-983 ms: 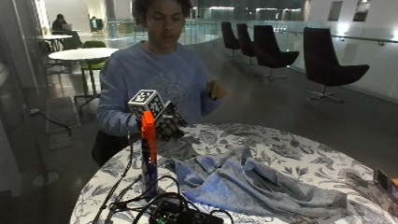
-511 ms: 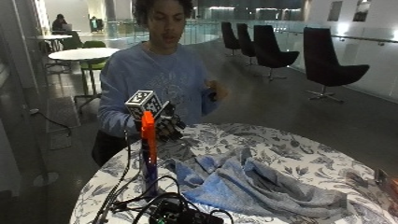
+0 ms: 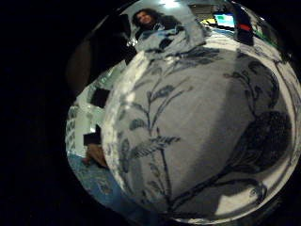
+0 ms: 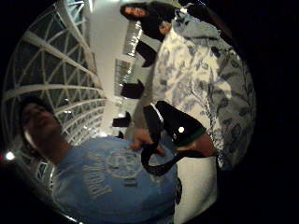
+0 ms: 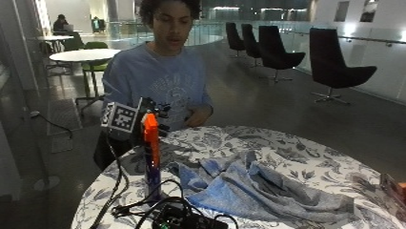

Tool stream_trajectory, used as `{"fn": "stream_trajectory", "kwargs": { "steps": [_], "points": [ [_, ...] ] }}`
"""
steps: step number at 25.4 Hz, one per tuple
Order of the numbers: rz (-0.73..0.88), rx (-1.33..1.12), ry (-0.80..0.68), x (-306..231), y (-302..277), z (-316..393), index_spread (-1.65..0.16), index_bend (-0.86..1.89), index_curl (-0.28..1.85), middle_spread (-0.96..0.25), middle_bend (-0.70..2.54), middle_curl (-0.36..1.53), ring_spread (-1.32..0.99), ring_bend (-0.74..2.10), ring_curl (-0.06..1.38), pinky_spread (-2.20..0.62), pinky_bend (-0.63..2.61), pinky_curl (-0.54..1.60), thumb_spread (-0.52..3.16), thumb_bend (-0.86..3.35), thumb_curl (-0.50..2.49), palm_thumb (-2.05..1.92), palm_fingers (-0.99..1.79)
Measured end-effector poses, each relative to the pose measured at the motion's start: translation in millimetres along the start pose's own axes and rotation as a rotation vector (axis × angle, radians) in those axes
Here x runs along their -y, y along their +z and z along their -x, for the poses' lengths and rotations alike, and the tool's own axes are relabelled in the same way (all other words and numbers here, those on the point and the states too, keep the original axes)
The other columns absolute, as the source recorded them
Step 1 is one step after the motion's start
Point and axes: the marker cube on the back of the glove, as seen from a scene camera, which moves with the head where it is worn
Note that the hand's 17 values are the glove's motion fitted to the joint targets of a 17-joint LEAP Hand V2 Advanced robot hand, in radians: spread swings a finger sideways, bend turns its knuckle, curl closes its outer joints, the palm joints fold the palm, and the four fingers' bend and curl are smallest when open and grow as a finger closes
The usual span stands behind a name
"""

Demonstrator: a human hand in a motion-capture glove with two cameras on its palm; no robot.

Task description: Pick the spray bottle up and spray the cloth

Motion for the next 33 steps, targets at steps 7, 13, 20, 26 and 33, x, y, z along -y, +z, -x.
{"fn": "stream_trajectory", "kwargs": {
  "steps": [7, 13, 20, 26, 33],
  "points": [
    [-0.203, 0.246, 0.026, 15, -41, -22, -0.37, 0.09, 0.21, -0.01, 0.33, 0.31, 0.05, 0.46, 0.30, 0.23, 0.29, 0.25, 1.10, 0.12, 0.22, 0.54, 0.57],
    [-0.385, 0.039, 0.115, 69, -74, -47, -0.38, 0.08, 0.20, -0.01, 0.33, 0.33, 0.05, 0.48, 0.31, 0.22, 0.33, 0.28, 1.10, 0.08, 0.24, 0.57, 0.58],
    [-0.349, -0.003, 0.140, 135, -94, -93, -0.37, 0.09, 0.19, -0.02, 0.32, 0.34, 0.04, 0.50, 0.32, 0.21, 0.35, 0.31, 1.08, 0.06, 0.26, 0.62, 0.59],
    [-0.390, 0.072, 0.178, 170, -87, -112, -0.37, 0.07, 0.18, -0.02, 0.32, 0.36, 0.03, 0.49, 0.33, 0.20, 0.39, 0.33, 1.06, 0.04, 0.28, 0.66, 0.57],
    [-0.386, 0.097, 0.178, 186, -81, -121, -0.38, 0.09, 0.16, -0.02, 0.35, 0.38, 0.02, 0.48, 0.33, 0.22, 0.42, 0.34, 1.03, 0.01, 0.30, 0.71, 0.54]
  ]
}}
